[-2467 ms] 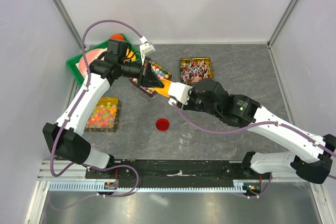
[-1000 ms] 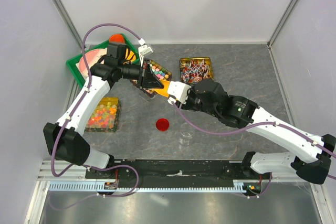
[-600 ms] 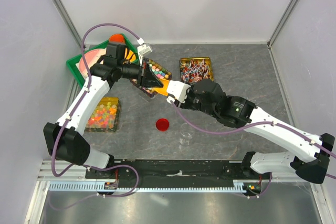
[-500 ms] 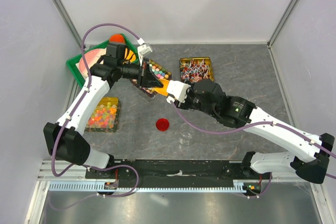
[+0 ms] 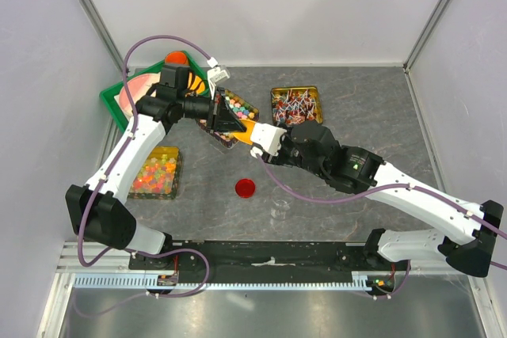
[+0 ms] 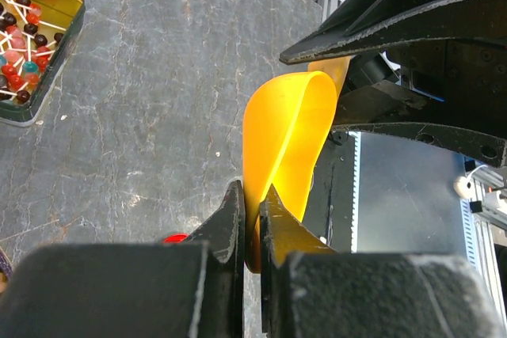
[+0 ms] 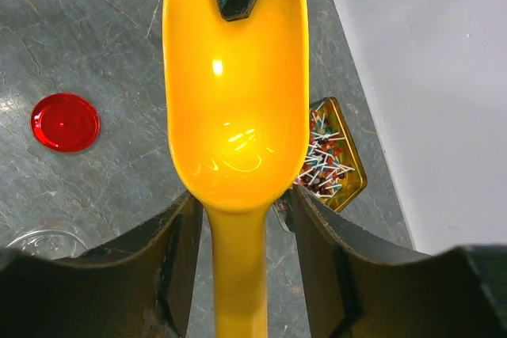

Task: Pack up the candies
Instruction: Pick up the spatula from the center of the board.

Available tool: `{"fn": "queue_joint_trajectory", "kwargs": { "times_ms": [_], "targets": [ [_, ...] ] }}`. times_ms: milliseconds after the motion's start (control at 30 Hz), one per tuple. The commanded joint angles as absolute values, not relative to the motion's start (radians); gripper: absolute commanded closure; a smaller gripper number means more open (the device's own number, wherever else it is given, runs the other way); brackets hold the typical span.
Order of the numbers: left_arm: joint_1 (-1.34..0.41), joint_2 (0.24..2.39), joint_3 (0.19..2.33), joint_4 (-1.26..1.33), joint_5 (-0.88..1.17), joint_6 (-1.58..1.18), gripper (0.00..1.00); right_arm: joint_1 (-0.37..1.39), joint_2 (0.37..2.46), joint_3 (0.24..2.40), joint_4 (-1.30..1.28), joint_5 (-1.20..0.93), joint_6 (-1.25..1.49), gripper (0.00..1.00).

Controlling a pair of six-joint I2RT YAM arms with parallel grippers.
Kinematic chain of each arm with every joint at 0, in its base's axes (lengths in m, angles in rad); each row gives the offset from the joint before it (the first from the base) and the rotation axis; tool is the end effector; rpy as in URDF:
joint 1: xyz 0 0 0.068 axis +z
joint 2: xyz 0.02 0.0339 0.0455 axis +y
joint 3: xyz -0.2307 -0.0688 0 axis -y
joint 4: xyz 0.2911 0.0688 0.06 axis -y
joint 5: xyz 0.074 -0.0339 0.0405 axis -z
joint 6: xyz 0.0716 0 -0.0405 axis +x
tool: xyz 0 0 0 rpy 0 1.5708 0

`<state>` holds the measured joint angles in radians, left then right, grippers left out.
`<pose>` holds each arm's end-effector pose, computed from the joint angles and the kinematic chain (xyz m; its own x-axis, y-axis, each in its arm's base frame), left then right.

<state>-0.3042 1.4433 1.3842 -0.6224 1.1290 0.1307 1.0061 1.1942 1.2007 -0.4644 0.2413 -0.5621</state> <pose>0.3299 -0.1714 0.3191 -0.4919 0.2128 -0.8442 0.8694 0.1714 -0.4634 0.2042 0.2904 0.3265 0.1759 -0.6894 -0.7027 -0.7231 0.3939 -0.5674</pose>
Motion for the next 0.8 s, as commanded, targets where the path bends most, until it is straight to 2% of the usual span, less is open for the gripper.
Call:
{"fn": "queue_joint_trajectory", "kwargs": {
  "times_ms": [0, 167, 200, 367, 400, 500, 600, 633, 733, 767],
  "targets": [
    [-0.313, 1.407, 1.382, -0.634, 1.218, 0.107, 0.98, 1.003, 1.195, 1.203, -0.391, 0.293, -0.565, 0.46],
    [-0.313, 1.402, 1.376, -0.634, 1.223, 0.109, 0.98, 1.003, 1.198, 1.207, -0.380, 0.262, -0.546, 0.59],
    [-0.313, 1.399, 1.374, -0.635, 1.221, 0.109, 0.98, 1.003, 1.198, 1.212, -0.379, 0.259, -0.545, 0.67],
    [-0.313, 1.407, 1.371, -0.632, 1.207, 0.114, 0.98, 1.003, 1.209, 1.252, -0.409, 0.218, -0.534, 0.91],
    [-0.313, 1.408, 1.371, -0.632, 1.201, 0.112, 0.98, 1.003, 1.209, 1.255, -0.413, 0.213, -0.531, 0.99],
    [-0.311, 1.410, 1.374, -0.627, 1.184, 0.107, 0.96, 1.003, 1.206, 1.258, -0.414, 0.215, -0.531, 1.00],
    [-0.313, 1.404, 1.377, -0.614, 1.140, 0.097, 0.82, 1.003, 1.200, 1.250, -0.413, 0.227, -0.540, 1.00],
    [-0.310, 1.393, 1.379, -0.609, 1.125, 0.092, 0.70, 1.000, 1.197, 1.241, -0.413, 0.232, -0.543, 1.00],
    [-0.284, 1.382, 1.378, -0.577, 1.080, 0.058, 0.47, 0.997, 1.183, 1.221, -0.411, 0.245, -0.555, 1.00],
    [-0.267, 1.375, 1.378, -0.572, 1.072, 0.040, 0.44, 0.996, 1.174, 1.216, -0.414, 0.248, -0.557, 1.00]
  ]
}}
